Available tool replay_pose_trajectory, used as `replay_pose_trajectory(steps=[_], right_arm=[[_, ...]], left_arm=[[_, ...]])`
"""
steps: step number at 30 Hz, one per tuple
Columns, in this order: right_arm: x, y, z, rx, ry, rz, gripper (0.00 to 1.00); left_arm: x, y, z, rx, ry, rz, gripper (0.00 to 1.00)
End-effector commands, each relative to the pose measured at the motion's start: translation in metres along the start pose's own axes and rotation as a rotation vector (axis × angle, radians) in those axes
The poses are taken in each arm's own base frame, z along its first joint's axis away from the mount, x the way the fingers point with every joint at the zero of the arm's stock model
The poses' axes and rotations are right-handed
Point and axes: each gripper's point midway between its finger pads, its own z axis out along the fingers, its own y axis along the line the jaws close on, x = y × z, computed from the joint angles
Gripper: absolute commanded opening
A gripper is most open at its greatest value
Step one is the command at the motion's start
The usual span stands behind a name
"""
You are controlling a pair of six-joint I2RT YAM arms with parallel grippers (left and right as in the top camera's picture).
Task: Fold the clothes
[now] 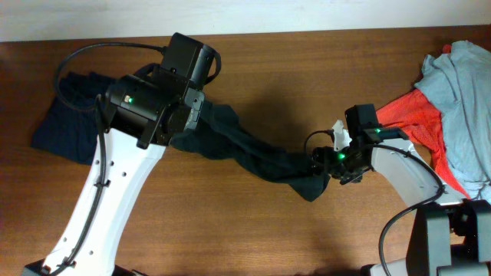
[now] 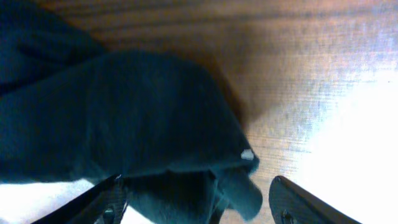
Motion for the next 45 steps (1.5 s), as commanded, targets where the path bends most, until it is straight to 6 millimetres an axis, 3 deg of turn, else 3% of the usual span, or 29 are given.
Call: replay_pose_trajectory(steps=[1,9,13,14,16,17,19,22,27,32,35,36,37,38,40,45], right_arm=[[0.001,0.001,0.005,-0.006,0.001,-0.026,0.75],[0.009,-0.004,0.016,-0.006,0.003,-0.024,0.66],[0.012,-0.007,0.022,-0.007,-0.002,-0.008,0.51],[0.009,-0.006,0.021,-0.010,-0.014,-0.012,0.41],[0.003,-0.005,0.019,-0.013,-0.033,-0.019,0.32],[-0.003,-0.001,0.014,-0.017,-0.054,-0.027,0.24],[-0.012,0.004,0.004,-0.024,-0.086,-0.039,0.17],[-0.025,0.013,-0.015,-0.030,-0.142,-0.060,0.12],[-0.045,0.027,-0.066,0.003,-0.262,-0.102,0.08],[-0.051,0.042,-0.112,0.002,-0.376,-0.154,0.07],[-0.046,0.043,-0.146,0.044,-0.462,-0.164,0.08],[-0.045,0.043,-0.147,0.044,-0.461,-0.164,0.11],[-0.043,0.043,-0.146,0.046,-0.452,-0.162,0.26],[-0.039,0.041,-0.143,0.050,-0.432,-0.156,0.52],[-0.036,0.039,-0.138,0.055,-0.405,-0.147,0.59],[-0.035,0.035,-0.125,0.055,-0.350,-0.134,0.64]], left_arm=[[-0.001,0.009,-0.005,-0.024,-0.016,-0.021,0.01],[-0.001,0.009,-0.005,-0.024,-0.017,-0.023,0.00],[-0.002,0.008,-0.005,-0.023,-0.022,-0.025,0.00],[-0.002,0.009,-0.005,-0.023,-0.023,-0.025,0.00],[-0.002,0.009,-0.005,-0.023,-0.023,-0.026,0.01],[-0.002,0.009,-0.005,-0.024,-0.023,-0.025,0.01],[-0.002,0.009,-0.005,-0.024,-0.023,-0.025,0.00],[-0.002,0.011,-0.005,-0.039,-0.025,-0.026,0.01],[-0.005,0.017,-0.013,-0.045,-0.051,-0.040,0.01],[-0.015,0.032,-0.037,-0.059,-0.126,-0.082,0.00],[-0.027,0.060,-0.088,-0.059,-0.279,-0.171,0.01],[-0.028,0.063,-0.095,-0.056,-0.300,-0.183,0.01],[-0.028,0.067,-0.103,-0.052,-0.322,-0.195,0.01],[-0.027,0.070,-0.109,-0.051,-0.337,-0.204,0.01],[-0.024,0.073,-0.114,-0.049,-0.348,-0.210,0.01],[-0.019,0.072,-0.113,-0.042,-0.329,-0.197,0.01]])
